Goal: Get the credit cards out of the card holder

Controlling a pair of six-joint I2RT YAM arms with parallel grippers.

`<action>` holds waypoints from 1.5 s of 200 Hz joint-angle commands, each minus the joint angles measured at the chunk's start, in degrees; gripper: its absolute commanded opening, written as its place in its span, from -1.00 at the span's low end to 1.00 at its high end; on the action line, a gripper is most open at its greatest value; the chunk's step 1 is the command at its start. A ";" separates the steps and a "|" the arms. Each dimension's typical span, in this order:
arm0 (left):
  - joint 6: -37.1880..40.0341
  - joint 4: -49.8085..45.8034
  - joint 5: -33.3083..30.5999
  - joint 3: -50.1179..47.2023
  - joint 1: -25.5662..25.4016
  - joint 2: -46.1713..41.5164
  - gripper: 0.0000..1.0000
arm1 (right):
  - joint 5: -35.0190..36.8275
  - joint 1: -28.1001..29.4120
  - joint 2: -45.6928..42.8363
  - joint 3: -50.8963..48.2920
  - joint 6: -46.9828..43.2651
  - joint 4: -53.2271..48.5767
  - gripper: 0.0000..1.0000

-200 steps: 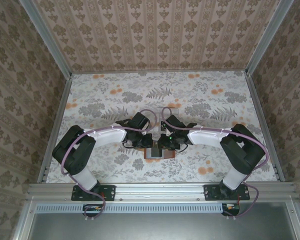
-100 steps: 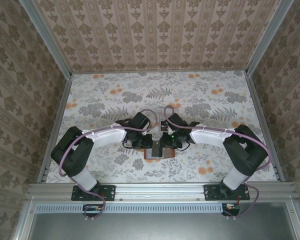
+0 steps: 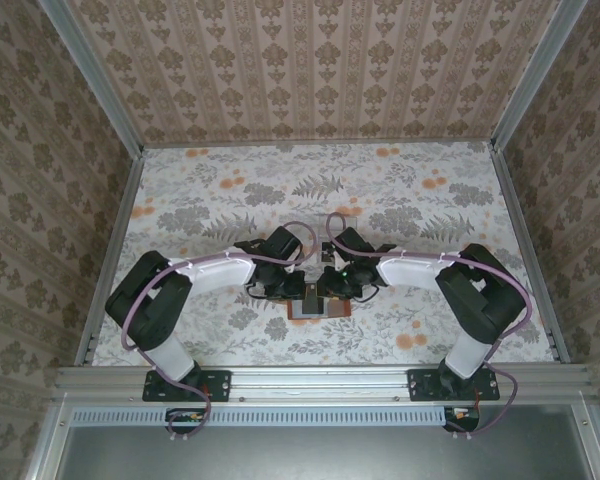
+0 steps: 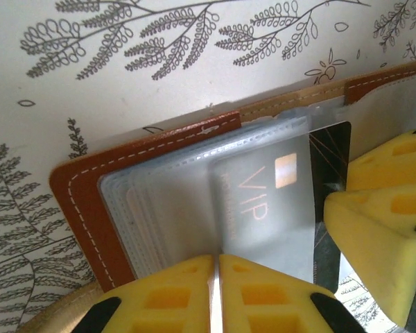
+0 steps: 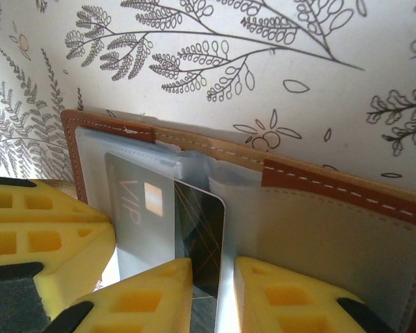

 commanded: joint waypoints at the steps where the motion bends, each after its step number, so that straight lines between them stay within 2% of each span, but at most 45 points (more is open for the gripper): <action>1: 0.41 -1.99 -1.20 -1.00 -0.42 2.12 -0.78 | -2.67 -0.18 -1.66 -1.57 1.83 2.60 -0.54; 79: 0.74 -2.86 -1.95 -1.10 -0.63 2.12 -0.79 | -4.79 -0.34 -3.37 -2.81 3.41 5.89 -0.70; 131: 1.13 -3.50 -2.35 -1.07 -0.50 1.83 -0.79 | 0.85 -1.87 -5.41 -1.85 -1.44 -3.27 -0.86; 180: 0.76 -3.36 -2.70 -1.10 -0.48 -0.07 -0.79 | 3.03 -3.78 -8.93 -1.15 -6.49 -11.21 -0.89; 231: 0.84 -3.01 -2.28 -0.99 -0.48 -0.91 -0.78 | 0.59 -3.78 -8.49 -1.15 -6.32 -9.66 -0.90; 284: 0.79 -2.44 -2.41 -1.52 -0.45 -1.63 -0.77 | 2.39 -3.76 -8.71 -0.32 -6.80 -11.44 -0.89; 300: 0.59 -1.75 -2.11 -1.70 -0.44 -1.69 -0.77 | 0.34 -3.70 -7.87 -0.52 -5.92 -8.86 -0.89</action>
